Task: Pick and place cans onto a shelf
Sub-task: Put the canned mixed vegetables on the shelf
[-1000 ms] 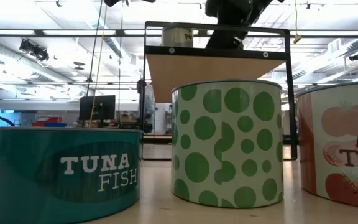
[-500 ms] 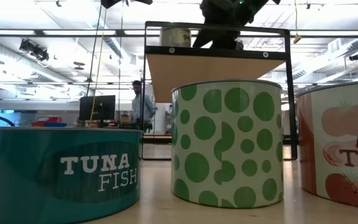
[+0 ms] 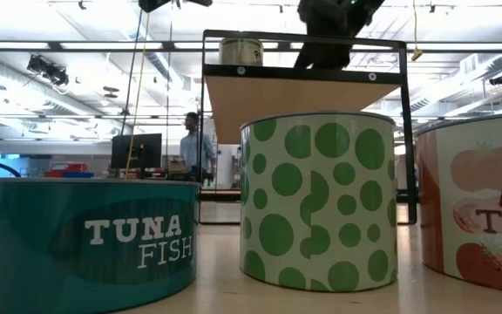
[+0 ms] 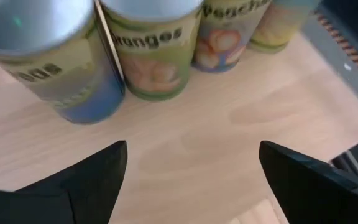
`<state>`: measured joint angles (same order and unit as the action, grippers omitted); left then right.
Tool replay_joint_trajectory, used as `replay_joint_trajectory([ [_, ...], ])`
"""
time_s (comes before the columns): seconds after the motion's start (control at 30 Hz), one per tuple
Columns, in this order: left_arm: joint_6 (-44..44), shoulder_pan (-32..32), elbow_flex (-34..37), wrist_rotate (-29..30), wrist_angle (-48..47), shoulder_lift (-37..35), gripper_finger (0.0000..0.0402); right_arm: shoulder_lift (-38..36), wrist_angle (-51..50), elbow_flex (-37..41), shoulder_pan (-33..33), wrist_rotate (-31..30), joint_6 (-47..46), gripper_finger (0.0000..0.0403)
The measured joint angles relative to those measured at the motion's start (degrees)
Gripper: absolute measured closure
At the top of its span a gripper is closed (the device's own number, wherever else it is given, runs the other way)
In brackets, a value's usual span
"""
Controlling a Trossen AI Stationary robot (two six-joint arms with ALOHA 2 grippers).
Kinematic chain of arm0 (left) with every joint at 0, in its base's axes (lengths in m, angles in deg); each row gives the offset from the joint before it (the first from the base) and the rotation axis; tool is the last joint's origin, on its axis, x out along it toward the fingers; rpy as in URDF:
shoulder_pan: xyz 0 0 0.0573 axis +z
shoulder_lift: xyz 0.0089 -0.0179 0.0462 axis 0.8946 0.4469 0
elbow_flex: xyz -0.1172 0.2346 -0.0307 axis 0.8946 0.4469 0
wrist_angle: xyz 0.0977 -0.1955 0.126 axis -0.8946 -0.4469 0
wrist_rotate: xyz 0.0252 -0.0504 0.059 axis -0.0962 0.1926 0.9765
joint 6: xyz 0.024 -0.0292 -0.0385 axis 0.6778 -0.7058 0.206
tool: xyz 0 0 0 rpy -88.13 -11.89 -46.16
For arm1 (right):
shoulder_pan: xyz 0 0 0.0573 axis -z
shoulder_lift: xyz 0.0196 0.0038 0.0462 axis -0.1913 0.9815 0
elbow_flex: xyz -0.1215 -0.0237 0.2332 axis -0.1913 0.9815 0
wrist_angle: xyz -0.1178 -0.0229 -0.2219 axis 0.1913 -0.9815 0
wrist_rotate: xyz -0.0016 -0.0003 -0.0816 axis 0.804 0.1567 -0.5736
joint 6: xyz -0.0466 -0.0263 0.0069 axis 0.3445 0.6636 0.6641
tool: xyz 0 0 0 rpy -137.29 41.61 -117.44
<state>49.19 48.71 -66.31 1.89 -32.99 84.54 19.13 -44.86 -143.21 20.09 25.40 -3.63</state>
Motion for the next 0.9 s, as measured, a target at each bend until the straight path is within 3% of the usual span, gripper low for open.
replay_joint_trajectory([
  [0.27,-1.9,-2.7,0.0,-1.9,0.0,0.0,0.0198,-5.9,-0.1,0.0,-1.7,4.4,-2.5,0.0031],
  [0.47,-0.1,-6.8,0.1,0.9,0.2,0.0,0.0198,-8.7,-0.3,0.0,-7.3,4.3,-6.2,0.0031],
  [0.9,-1.6,-11.2,0.6,4.1,3.6,0.1,0.0198,-9.1,-0.3,0.0,-21.5,-7.1,-18.6,0.0031],
])
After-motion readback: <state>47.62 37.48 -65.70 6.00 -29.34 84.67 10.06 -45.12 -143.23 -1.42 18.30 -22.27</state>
